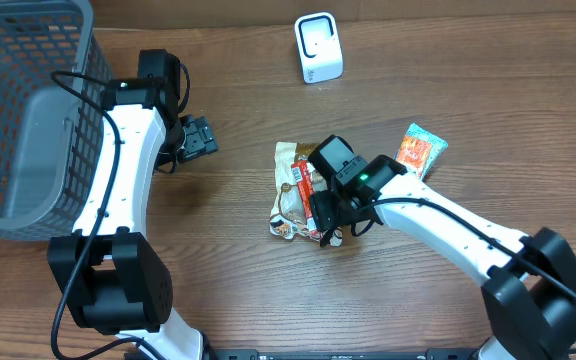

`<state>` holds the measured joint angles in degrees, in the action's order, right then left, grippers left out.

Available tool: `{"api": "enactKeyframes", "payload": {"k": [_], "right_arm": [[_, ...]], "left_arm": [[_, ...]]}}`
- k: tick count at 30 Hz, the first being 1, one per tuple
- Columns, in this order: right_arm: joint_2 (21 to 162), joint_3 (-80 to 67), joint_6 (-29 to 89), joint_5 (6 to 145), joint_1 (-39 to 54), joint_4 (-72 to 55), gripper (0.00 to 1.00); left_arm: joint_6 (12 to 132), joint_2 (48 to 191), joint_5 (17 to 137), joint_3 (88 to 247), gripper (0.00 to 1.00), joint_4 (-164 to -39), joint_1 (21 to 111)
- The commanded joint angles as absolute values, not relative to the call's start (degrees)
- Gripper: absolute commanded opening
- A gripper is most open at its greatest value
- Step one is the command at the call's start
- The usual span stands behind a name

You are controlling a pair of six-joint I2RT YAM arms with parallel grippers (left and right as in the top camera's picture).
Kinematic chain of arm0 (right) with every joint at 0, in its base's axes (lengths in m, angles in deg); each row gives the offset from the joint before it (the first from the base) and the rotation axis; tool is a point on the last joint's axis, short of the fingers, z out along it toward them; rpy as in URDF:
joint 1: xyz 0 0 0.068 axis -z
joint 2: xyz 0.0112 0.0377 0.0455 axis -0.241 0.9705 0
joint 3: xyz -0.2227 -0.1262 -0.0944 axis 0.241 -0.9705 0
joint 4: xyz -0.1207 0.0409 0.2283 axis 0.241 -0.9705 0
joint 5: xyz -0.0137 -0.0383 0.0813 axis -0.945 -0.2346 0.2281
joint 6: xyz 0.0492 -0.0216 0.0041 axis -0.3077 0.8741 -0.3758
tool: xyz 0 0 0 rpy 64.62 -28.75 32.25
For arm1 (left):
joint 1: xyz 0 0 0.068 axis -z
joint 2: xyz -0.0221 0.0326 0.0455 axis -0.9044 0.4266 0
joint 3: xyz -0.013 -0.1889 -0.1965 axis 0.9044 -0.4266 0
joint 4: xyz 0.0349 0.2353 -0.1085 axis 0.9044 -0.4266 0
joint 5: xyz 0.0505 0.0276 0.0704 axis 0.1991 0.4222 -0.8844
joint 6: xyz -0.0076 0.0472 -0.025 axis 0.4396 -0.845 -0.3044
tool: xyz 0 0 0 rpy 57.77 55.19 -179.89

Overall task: Scan the item barcode
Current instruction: 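Lower the right gripper onto the bag's red strip and close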

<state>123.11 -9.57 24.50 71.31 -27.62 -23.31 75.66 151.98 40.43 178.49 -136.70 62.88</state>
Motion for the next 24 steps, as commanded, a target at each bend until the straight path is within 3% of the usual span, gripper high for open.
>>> {"api": "enactKeyframes", "payload": {"k": [1, 15, 24], "right_arm": [[123.33, -10.4, 24.04, 70.57, -27.57, -22.41, 0.68], [123.4, -12.94, 24.02, 72.93, -27.57, -17.52, 0.64], [123.4, -12.94, 21.42, 72.95, -27.68, -15.07, 0.54]], "left_arm": [[74.55, 152.22, 39.89, 179.3, 1.0, -136.7, 62.88], [74.53, 152.22, 39.89, 179.3, 1.0, -136.7, 62.88], [74.53, 152.22, 39.89, 179.3, 1.0, -136.7, 62.9]]}}
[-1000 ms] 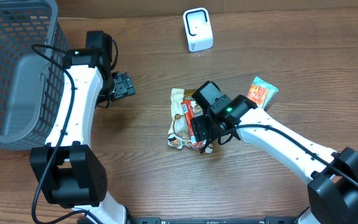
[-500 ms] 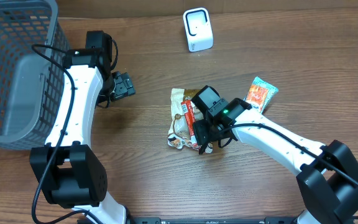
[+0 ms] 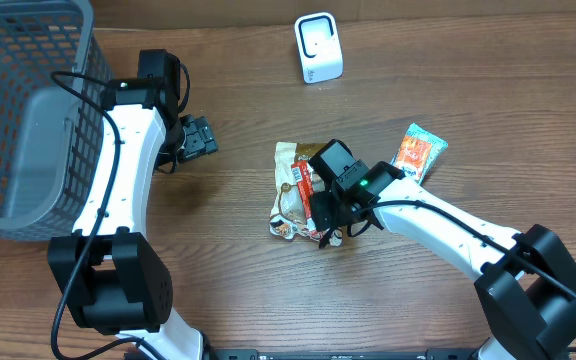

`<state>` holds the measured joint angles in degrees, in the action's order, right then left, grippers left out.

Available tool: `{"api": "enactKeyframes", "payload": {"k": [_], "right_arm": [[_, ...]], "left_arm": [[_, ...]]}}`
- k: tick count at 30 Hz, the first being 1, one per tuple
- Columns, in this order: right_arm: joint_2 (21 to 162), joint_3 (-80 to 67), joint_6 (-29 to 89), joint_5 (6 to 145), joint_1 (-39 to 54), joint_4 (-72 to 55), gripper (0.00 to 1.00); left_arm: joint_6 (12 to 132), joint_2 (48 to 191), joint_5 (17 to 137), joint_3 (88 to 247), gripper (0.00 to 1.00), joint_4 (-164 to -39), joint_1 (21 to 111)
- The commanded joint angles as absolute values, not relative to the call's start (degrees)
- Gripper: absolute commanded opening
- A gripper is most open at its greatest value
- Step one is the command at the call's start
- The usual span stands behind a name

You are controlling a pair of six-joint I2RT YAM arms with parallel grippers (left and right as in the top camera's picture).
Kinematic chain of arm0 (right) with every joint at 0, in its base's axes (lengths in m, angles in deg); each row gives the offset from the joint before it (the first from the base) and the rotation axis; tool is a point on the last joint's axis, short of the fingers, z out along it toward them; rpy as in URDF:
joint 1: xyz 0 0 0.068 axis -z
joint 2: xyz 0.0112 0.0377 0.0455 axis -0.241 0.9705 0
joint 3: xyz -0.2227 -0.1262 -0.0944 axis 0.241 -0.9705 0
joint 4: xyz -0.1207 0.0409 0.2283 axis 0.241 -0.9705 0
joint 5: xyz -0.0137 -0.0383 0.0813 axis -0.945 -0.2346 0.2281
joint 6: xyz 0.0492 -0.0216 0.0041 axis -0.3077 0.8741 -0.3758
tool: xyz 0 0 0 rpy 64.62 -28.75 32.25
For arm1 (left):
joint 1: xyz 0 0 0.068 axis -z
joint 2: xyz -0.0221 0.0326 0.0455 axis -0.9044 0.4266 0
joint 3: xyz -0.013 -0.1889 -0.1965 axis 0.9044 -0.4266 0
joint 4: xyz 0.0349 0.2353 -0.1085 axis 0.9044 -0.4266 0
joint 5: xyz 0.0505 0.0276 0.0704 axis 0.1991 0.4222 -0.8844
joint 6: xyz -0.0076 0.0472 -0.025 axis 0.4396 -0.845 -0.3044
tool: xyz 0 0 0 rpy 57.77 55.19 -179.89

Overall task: Scan the item barcode
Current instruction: 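Lower the right gripper onto the bag's red strip and close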

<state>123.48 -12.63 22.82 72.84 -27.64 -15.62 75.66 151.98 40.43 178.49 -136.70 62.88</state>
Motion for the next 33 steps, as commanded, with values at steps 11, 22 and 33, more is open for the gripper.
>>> {"api": "enactKeyframes", "payload": {"k": [11, 22, 33], "right_arm": [[123.66, -12.94, 21.2, 70.7, -30.72, -13.15, 0.41], [123.66, -12.96, 18.62, 67.33, -31.44, -12.51, 0.41], [123.96, -13.0, 18.45, 67.35, -31.44, -12.49, 0.4]], "left_arm": [[74.53, 152.22, 39.89, 179.3, 1.0, -136.7, 62.9], [74.53, 152.22, 39.89, 179.3, 1.0, -136.7, 62.88], [74.53, 152.22, 39.89, 179.3, 1.0, -136.7, 62.88]]}}
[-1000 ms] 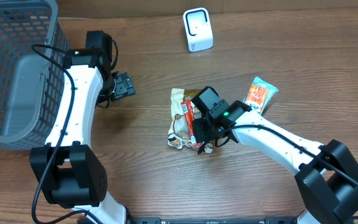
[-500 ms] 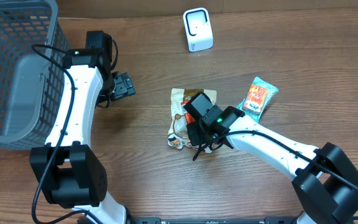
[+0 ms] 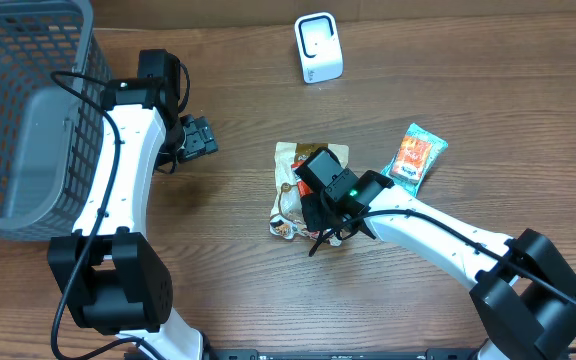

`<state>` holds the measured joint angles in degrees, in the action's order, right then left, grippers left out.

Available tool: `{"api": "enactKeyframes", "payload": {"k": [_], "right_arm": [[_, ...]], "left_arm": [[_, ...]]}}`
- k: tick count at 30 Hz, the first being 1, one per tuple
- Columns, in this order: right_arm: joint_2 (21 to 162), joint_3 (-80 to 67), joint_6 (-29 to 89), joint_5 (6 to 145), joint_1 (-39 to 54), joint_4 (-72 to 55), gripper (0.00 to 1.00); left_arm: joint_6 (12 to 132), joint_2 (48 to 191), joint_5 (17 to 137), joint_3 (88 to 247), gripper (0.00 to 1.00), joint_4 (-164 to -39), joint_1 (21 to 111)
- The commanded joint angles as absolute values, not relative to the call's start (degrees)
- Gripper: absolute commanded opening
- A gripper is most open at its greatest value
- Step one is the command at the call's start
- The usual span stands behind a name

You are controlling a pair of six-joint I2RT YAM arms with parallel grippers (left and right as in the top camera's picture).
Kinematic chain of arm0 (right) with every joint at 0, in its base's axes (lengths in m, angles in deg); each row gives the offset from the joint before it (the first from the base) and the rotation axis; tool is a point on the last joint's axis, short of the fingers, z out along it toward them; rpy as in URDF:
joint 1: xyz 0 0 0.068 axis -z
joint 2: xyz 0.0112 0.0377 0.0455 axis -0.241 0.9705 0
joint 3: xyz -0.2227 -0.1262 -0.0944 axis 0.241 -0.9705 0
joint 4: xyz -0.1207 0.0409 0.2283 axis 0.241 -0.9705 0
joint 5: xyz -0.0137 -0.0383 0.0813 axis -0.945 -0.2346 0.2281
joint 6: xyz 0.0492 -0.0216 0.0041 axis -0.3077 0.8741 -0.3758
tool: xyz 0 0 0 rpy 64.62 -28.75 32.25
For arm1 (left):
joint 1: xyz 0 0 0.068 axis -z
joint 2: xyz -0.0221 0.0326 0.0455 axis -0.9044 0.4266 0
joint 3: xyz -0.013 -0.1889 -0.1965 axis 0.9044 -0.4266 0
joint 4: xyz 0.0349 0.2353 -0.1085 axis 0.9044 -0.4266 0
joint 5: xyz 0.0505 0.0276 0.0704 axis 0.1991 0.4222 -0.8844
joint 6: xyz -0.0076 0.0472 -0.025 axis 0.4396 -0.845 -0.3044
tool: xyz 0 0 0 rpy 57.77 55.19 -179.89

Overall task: Scan the item barcode
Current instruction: 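Lower the right gripper onto the bag's red strip and close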

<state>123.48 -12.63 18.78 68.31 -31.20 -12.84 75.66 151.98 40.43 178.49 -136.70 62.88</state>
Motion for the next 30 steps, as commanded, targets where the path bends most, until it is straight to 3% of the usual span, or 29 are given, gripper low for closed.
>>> {"api": "enactKeyframes", "payload": {"k": [1, 30], "right_arm": [[123.96, -13.0, 18.45, 67.35, -31.44, -12.49, 0.4], [124.07, -16.57, 18.47, 65.1, -32.12, -8.75, 0.38]], "left_arm": [[74.53, 152.22, 39.89, 179.3, 1.0, -136.7, 62.88], [74.53, 152.22, 39.89, 179.3, 1.0, -136.7, 62.88]]}}
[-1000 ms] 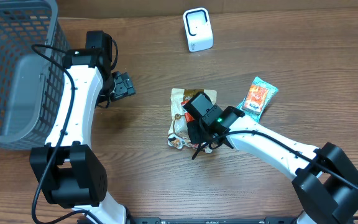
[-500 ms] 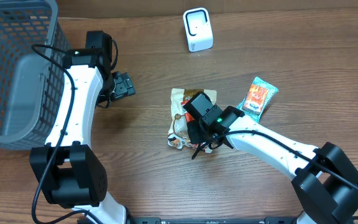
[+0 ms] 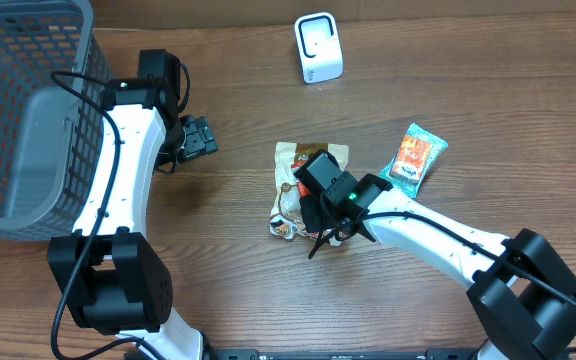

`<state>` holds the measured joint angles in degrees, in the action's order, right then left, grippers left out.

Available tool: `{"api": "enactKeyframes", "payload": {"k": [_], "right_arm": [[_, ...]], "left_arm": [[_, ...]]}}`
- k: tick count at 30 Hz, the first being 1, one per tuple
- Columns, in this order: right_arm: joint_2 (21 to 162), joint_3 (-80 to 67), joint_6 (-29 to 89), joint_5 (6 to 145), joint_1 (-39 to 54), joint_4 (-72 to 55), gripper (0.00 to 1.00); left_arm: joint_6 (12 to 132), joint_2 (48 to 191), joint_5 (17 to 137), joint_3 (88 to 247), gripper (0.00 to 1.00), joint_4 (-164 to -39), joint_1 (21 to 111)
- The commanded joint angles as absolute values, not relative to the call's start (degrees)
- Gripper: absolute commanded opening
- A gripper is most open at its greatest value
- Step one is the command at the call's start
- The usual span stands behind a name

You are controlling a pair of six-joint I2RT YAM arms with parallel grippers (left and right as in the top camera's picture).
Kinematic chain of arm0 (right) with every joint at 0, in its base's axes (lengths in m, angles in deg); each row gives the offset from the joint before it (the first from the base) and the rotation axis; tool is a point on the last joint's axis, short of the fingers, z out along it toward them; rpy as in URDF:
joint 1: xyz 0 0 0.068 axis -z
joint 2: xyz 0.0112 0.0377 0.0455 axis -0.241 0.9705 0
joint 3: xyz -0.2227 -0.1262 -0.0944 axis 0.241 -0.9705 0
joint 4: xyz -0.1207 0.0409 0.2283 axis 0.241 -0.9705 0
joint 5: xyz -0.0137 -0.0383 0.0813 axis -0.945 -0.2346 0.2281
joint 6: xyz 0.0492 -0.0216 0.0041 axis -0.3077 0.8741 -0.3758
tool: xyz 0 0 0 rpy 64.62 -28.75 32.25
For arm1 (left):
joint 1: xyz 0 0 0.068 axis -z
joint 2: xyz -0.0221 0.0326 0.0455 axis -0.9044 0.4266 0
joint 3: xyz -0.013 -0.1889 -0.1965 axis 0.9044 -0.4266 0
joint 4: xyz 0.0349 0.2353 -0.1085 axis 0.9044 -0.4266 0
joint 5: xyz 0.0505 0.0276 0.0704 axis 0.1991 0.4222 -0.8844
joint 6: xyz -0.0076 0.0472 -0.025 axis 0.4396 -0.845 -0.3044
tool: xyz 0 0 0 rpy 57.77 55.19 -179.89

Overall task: Scan the item barcode
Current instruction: 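Lower the right gripper onto the bag's red strip and close, then lift the bread bag by the red strip with the right gripper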

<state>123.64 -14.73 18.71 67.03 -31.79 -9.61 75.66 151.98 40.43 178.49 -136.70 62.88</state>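
A beige snack packet [image 3: 286, 192] lies mid-table, and my right gripper [image 3: 315, 208] sits low over its right half. The wrist hides the fingers, so whether they hold anything does not show. The white barcode scanner [image 3: 318, 47] stands upright at the far edge, well away from the packet. My left gripper [image 3: 201, 137] rests at the left near the basket with nothing in it, and its jaw gap is too small to judge.
An orange and teal packet [image 3: 415, 155] lies to the right of the right arm. A large grey basket [image 3: 18, 110] fills the far left corner. A thin black cable end [image 3: 318, 243] pokes out below the right wrist.
My right wrist has shifted a hair toward the right and front over the beige packet. The packets, the scanner and the left arm stand as before.
At first my right gripper was at the right edge of the beige packet, with a red bar showing on the packet beside it. It then stood further left each time, and by a second ago it covered the red bar, which is still hidden. The left arm never moved.
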Motion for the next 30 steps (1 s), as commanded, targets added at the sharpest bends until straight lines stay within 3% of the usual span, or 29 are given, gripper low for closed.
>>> {"api": "enactKeyframes", "payload": {"k": [1, 15, 20, 24, 30], "right_arm": [[124.07, -16.94, 18.49, 64.51, -32.12, -8.43, 0.38], [124.71, -17.51, 18.47, 64.36, -33.1, -7.14, 0.36], [124.71, -17.51, 18.47, 64.38, -33.3, -7.18, 0.25], [124.71, -17.48, 18.03, 64.45, -33.3, -7.16, 0.07], [123.66, -16.94, 18.14, 64.36, -33.19, -7.73, 0.04]], "left_arm": [[74.53, 152.22, 39.89, 179.3, 1.0, -136.7, 62.88], [74.53, 152.22, 39.89, 179.3, 1.0, -136.7, 62.88], [74.53, 152.22, 39.86, 179.3, 1.0, -136.7, 62.9], [74.53, 152.22, 39.89, 179.3, 1.0, -136.7, 62.88], [74.53, 152.22, 39.89, 179.3, 1.0, -136.7, 62.88]]}}
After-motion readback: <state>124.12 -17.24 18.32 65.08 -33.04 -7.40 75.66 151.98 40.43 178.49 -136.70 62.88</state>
